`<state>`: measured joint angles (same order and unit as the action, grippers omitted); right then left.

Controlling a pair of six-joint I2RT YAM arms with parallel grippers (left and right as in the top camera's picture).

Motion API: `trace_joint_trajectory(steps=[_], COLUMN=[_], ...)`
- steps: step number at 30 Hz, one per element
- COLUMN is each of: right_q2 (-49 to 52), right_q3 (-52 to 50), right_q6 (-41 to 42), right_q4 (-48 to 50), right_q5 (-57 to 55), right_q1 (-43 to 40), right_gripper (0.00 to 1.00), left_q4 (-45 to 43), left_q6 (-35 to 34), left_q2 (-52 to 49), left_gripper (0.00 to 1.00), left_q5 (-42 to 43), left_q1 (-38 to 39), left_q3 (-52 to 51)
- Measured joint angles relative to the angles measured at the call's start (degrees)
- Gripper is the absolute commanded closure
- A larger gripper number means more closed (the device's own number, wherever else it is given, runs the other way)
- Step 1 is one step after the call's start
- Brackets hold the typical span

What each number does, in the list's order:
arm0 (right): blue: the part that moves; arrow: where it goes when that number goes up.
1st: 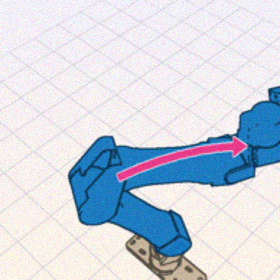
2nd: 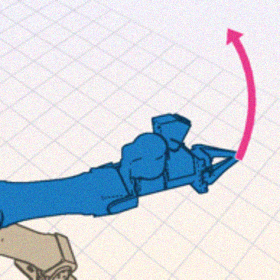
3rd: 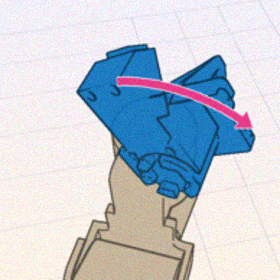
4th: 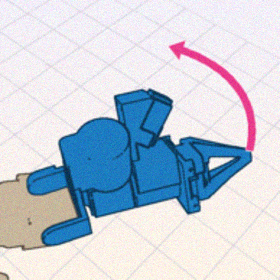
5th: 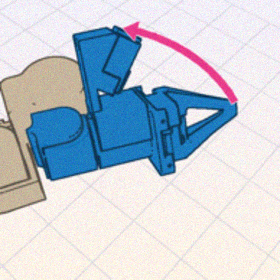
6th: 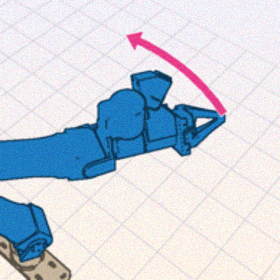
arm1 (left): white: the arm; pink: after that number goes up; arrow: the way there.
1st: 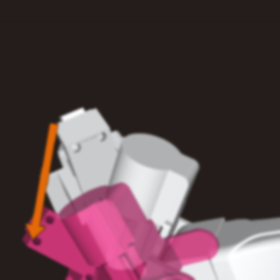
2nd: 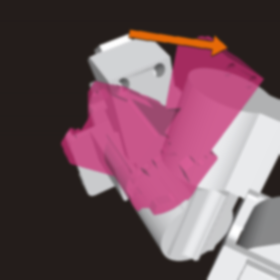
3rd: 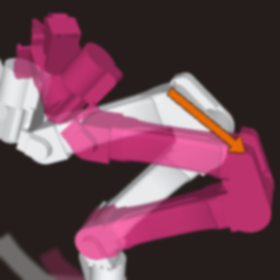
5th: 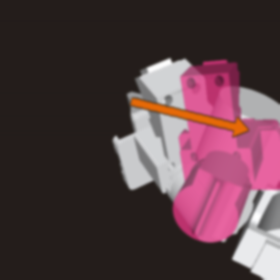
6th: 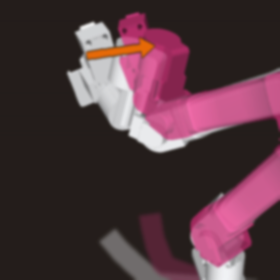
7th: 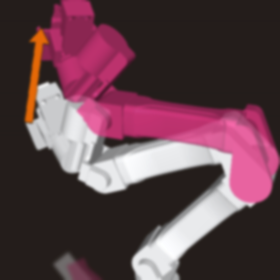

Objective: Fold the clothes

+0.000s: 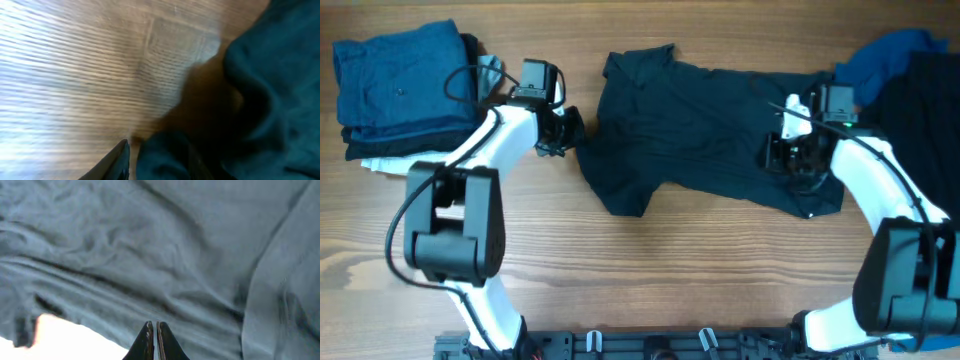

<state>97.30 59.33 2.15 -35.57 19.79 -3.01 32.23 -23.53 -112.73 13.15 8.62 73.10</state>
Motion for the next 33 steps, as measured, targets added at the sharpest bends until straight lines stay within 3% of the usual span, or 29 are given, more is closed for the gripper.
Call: trace_joint_trajectory(steps=[13, 18, 22, 27, 33], right_q2=[7.3, 7.3, 7.3, 7.3, 6.5], right_q3=[0.0, 0.0, 0.0, 0.2, 9.5], right_q6=[5.8, 10.8, 14.8, 16.6, 17.5], right_q4=[4.7, 1.6, 1.6, 2.2, -9.6], right_q5=[-25.9, -36.9, -43.0, -45.4, -37.6], right_q1=[0.5, -0.7, -3.8, -8.9, -12.5], right_gripper=[0.96, 0.88, 0.87, 0.96, 0.91], left_q4=[-2.0, -1.9, -1.9, -1.9, 1.6], left_q6=[0.0, 0.1, 0.1, 0.1, 0.3], left_q2=[-2.5, -2.5, -2.5, -2.5, 0.1], left_gripper=[0.62, 0.62, 0.62, 0.64, 0.58], left_q5=[0.9, 0.6, 0.4, -0.2, -1.8], left_q1=[0.7, 0.7, 0.8, 0.7, -0.6], left_q3=[0.1, 0.2, 0.2, 0.2, 0.6])
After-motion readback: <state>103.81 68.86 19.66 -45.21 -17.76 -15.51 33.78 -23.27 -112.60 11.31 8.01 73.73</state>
